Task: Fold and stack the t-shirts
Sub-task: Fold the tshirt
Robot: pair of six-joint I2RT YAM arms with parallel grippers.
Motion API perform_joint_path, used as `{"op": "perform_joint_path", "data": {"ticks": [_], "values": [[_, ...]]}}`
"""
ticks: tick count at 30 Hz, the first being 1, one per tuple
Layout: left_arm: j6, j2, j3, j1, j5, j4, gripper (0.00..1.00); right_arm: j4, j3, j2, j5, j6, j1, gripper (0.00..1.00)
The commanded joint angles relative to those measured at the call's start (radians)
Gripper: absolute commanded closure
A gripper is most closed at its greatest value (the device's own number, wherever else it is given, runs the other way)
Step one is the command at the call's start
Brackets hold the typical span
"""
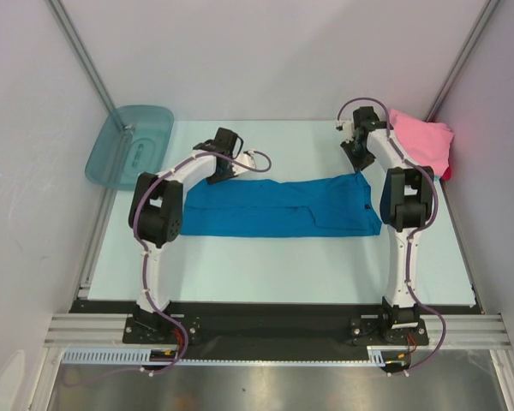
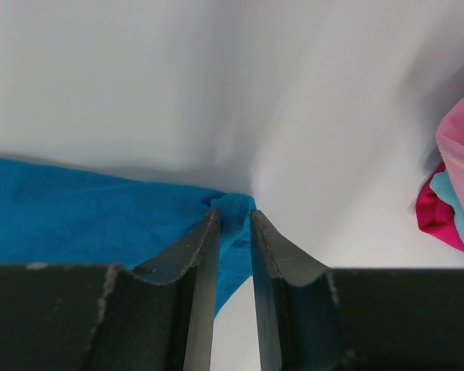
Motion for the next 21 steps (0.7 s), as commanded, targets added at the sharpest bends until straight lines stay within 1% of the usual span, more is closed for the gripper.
{"op": "perform_joint_path", "data": {"ticks": [1, 7, 14, 21], "values": [[0.043, -0.064, -0.059, -0.008, -0.019, 0.002, 0.6, -0.002, 0.026, -0.04, 0.008, 0.001, -0.009, 0.73], [-0.002, -0.056, -0.059, 0.002, 0.042, -0.006, 0.6, -0.002, 0.018, -0.049, 0.016, -0.003, -0.009, 0.73], [-0.011, -0.016, -0.053, 0.016, 0.059, -0.039, 0.6, -0.002, -0.01, -0.063, 0.016, -0.006, -0.011, 0.73], [-0.022, 0.057, -0.012, 0.032, 0.033, -0.096, 0.59, -0.002, -0.01, -0.063, 0.016, -0.003, -0.011, 0.72]]}}
